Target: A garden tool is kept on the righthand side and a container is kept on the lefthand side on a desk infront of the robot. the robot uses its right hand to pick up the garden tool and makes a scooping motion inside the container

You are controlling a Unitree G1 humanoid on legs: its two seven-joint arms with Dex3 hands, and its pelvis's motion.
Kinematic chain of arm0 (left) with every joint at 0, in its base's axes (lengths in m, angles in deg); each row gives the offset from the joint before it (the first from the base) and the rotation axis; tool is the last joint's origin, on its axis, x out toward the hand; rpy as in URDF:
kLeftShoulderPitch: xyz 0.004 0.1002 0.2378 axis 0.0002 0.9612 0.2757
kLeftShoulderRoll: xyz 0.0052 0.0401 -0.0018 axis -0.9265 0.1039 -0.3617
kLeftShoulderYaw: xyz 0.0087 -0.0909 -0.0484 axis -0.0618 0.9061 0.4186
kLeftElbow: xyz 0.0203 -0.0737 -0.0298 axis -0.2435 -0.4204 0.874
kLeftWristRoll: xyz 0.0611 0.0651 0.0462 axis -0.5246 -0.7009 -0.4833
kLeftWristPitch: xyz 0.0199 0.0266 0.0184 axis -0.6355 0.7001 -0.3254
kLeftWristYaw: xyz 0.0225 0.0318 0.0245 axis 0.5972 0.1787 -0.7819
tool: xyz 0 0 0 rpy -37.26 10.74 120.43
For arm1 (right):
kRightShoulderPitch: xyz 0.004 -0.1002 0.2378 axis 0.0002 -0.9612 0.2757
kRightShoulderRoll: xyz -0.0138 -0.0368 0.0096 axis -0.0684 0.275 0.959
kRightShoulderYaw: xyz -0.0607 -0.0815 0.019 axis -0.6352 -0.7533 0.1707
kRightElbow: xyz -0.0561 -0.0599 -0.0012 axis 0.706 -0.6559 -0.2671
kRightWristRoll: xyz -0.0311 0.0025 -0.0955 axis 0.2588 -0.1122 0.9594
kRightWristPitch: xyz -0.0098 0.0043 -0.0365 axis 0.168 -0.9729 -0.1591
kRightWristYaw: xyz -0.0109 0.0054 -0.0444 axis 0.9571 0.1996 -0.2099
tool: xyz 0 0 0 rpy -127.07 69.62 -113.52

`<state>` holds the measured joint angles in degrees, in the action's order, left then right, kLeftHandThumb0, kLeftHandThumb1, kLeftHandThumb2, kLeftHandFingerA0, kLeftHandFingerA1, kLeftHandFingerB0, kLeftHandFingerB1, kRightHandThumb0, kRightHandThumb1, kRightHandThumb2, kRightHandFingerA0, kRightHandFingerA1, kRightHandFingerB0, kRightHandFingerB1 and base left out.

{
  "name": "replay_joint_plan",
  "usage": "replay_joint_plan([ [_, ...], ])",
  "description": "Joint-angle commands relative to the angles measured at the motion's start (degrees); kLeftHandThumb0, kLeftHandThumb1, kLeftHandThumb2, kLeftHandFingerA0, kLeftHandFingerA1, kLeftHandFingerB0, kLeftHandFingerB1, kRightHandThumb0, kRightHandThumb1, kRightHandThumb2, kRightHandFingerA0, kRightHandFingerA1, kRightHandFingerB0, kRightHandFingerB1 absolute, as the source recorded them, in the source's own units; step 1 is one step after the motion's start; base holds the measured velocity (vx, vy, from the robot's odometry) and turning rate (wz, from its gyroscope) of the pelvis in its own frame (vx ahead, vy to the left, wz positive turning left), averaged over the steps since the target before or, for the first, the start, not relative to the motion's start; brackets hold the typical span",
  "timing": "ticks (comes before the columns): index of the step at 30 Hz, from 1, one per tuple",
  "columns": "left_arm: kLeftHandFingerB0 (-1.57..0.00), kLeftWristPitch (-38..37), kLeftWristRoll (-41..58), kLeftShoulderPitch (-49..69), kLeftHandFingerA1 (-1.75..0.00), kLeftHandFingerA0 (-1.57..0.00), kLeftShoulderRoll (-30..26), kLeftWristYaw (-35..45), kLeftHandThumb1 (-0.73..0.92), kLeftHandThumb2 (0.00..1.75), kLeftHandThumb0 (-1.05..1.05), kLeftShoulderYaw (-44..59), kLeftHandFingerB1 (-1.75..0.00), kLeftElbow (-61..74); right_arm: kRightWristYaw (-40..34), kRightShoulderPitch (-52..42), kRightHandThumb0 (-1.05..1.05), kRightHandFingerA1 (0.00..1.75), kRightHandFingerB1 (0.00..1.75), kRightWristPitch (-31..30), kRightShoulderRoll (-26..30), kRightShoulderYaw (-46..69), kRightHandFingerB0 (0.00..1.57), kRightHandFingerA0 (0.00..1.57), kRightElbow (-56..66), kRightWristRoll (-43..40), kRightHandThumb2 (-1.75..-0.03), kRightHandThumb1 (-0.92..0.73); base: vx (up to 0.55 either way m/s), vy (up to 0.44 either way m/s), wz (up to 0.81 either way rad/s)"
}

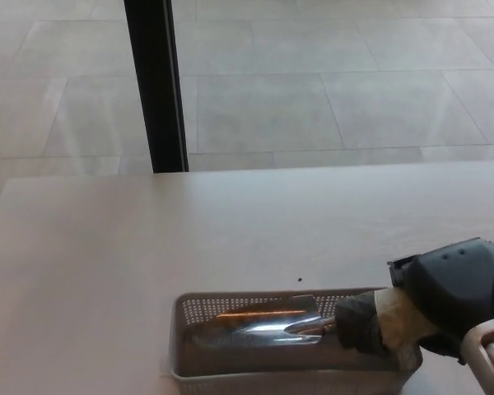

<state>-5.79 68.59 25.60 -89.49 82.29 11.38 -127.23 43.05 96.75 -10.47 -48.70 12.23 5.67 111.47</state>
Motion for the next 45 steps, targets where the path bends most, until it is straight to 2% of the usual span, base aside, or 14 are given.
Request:
replay_joint_plan([
  [1, -0.70, -0.67, -0.53, 0.38, -0.90, -0.85, -1.68, -0.47, 0.56, 0.57, -0.50, -0.69, -0.49, 0.15, 0.52, 0.62, -0.32, 1.75, 1.63, -2.31, -14.24, 15.06, 0.81, 0.94, 2.69, -34.70, -1.35, -0.42, 0.00, 0.000, 0.00],
  [3, -0.71, -0.40, -0.28, 0.41, -0.79, -0.81, -1.58, -0.43, 0.55, 0.57, -0.52, -0.43, -0.49, -0.13, 0.06, 1.58, -0.27, 1.75, 1.60, -2.53, -16.25, 18.75, 0.83, 0.95, 3.05, -38.73, -1.33, -0.39, 0.00, 0.000, 0.00],
  [9, -0.69, -0.54, -0.07, 0.96, -1.06, -0.79, -1.58, -0.43, 0.55, 0.56, -0.51, -0.16, -0.49, -0.30, 1.04, 4.95, -0.20, 1.74, 1.57, -5.57, -19.97, 27.75, 0.84, 0.92, 3.92, -46.54, -1.28, -0.43, 0.00, 0.000, 0.00],
  [14, -0.70, -0.49, -0.32, 1.18, -0.81, -0.81, -1.72, -0.05, 0.57, 0.57, -0.50, -0.37, -0.48, -0.58, 1.29, 6.44, -0.16, 1.75, 1.59, -7.46, -21.61, 32.47, 0.81, 0.94, 4.45, -49.67, -1.23, -0.49, 0.00, 0.000, 0.00],
  [24, -0.70, -1.05, -0.47, 2.16, -0.75, -0.72, -1.66, -0.07, 0.58, 0.58, -0.50, -0.67, -0.49, -0.06, 0.64, 11.78, -0.12, 1.75, 1.55, -10.63, -21.99, 38.93, 0.80, 0.94, 3.75, -51.43, -1.29, -0.48, 0.00, 0.000, 0.00],
  [25, -0.70, -0.56, -0.32, 1.79, -0.68, -0.74, -1.63, -0.08, 0.56, 0.57, -0.50, -0.44, -0.48, -0.75, 0.88, 12.49, -0.13, 1.75, 1.56, -10.71, -21.11, 39.08, 0.79, 0.94, 3.46, -50.52, -1.26, -0.48, 0.00, 0.000, 0.00],
  [26, -0.69, -0.35, -0.30, 1.73, -0.66, -0.74, -1.65, -0.02, 0.57, 0.58, -0.49, -0.43, -0.48, -0.89, 0.91, 13.00, -0.20, 1.45, 1.30, -9.31, -20.00, 39.32, 0.98, 1.23, 2.58, -50.70, -1.18, -0.49, 0.00, 0.000, 0.00],
  [27, -0.71, -0.29, -0.43, 1.66, -0.70, -0.76, -1.63, -0.25, 0.57, 0.57, -0.50, -0.53, -0.48, -0.99, 1.08, 13.37, -0.19, 1.46, 1.30, -8.12, -19.00, 39.48, 0.96, 1.22, 1.77, -50.81, -1.18, -0.50, 0.00, 0.000, 0.00],
  [28, -0.69, -0.41, -0.22, 1.97, -0.77, -0.77, -1.66, -0.04, 0.56, 0.57, -0.51, -0.36, -0.48, -0.86, 1.13, 14.15, -0.12, 1.75, 1.58, -4.85, -16.40, 39.16, 0.76, 0.89, -0.49, -50.47, -1.28, -0.45, 0.00, 0.000, 0.00],
  [34, -0.69, -0.03, 0.17, 1.85, -0.92, -0.75, -1.57, -0.22, 0.55, 0.56, -0.52, -0.05, -0.48, -0.84, 1.09, 18.40, -0.12, 1.75, 1.52, 0.75, -9.04, 39.11, 0.76, 0.86, -7.70, -47.57, -1.11, -0.47, 0.00, 0.000, 0.00],
  [37, -0.67, 0.37, 0.23, 1.69, -0.77, -0.67, -1.74, -0.24, 0.56, 0.57, -0.51, -0.02, -0.47, -0.70, 0.27, 19.58, -0.16, 1.75, 1.49, 5.39, -3.21, 37.58, 0.79, 0.86, -13.53, -43.84, -1.17, -0.43, 0.00, 0.000, 0.00],
  [38, -0.68, 0.37, 0.19, 1.65, -0.78, -0.69, -1.70, -0.49, 0.56, 0.57, -0.51, -0.05, -0.48, -0.69, -0.13, 19.72, -0.21, 1.37, 1.21, 6.54, -1.31, 37.09, 0.96, 1.17, -15.40, -42.56, -1.11, -0.44, 0.00, 0.000, 0.00],
  [39, -0.68, 0.28, 0.19, 1.66, -0.76, -0.70, -1.67, -0.56, 0.57, 0.57, -0.50, -0.04, -0.48, -0.68, -0.41, 19.76, -0.16, 1.75, 1.48, 7.14, -0.15, 36.62, 0.78, 0.85, -16.49, -41.73, -1.14, -0.45, 0.00, 0.000, 0.00],
  [45, -0.68, -0.15, -0.40, 1.82, -0.75, -0.70, -2.07, -0.80, 0.57, 0.57, -0.52, -0.56, -0.48, -0.82, -2.64, 19.94, -0.24, 1.75, 1.49, 6.73, 7.27, 31.85, 0.76, 0.87, -23.31, -36.29, -1.08, -0.50, 0.00, 0.000, 0.00],
])
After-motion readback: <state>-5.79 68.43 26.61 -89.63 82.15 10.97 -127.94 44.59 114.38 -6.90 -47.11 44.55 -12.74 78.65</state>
